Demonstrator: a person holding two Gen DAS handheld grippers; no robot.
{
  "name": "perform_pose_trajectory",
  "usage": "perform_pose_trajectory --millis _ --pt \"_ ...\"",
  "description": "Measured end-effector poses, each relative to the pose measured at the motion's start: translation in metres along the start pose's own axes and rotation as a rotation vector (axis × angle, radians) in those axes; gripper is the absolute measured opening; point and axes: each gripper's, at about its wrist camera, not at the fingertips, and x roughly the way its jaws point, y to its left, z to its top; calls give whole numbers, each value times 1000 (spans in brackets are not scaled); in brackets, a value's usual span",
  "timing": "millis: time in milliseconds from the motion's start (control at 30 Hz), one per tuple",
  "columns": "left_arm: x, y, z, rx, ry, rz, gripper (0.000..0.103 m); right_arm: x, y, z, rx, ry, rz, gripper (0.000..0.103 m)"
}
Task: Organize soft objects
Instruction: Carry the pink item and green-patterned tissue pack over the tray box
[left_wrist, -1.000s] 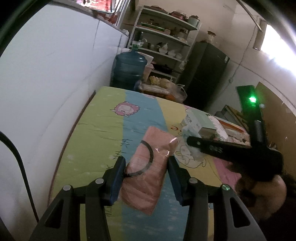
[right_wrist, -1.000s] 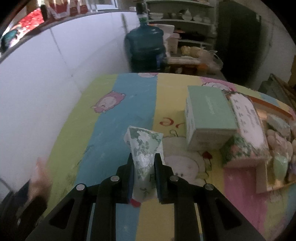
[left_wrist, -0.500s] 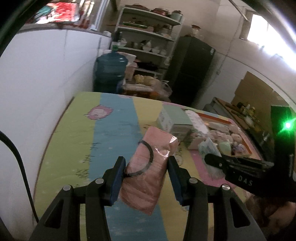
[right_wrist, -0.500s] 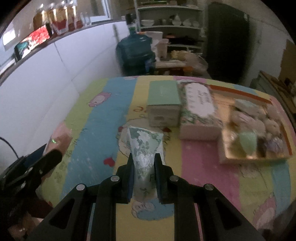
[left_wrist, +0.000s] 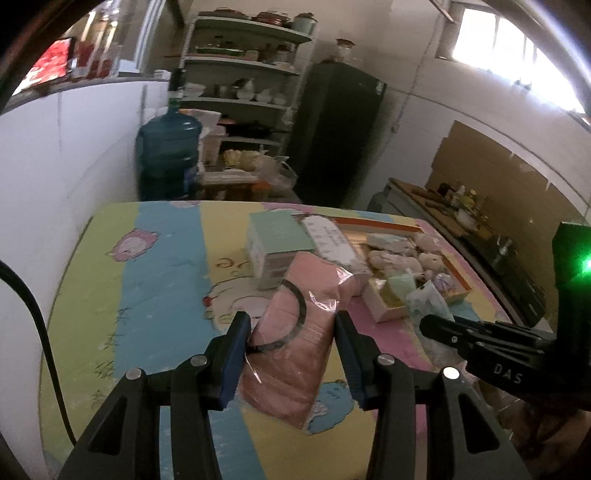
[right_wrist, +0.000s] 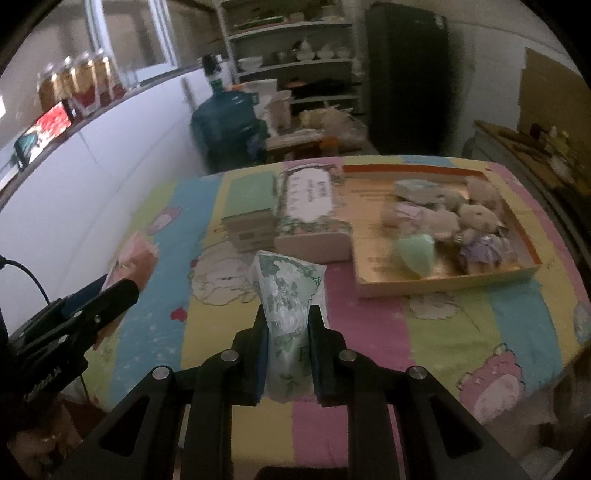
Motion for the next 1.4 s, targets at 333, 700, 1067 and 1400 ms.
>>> perform_pose_trajectory --millis 333,700,1067,1400 --pt "23 -45 15 67 24 -70 47 -18 -50 2 98 -29 -62 19" --pt "55 -94 30 119 45 -118 47 -24 -104 8 170 -41 -97 19" --pt "98 -135 42 123 77 -155 47 -14 -155 26 188 -30 -122 19" --pt "143 -175 57 137 99 -172 47 3 -203 48 198 -21 -135 19"
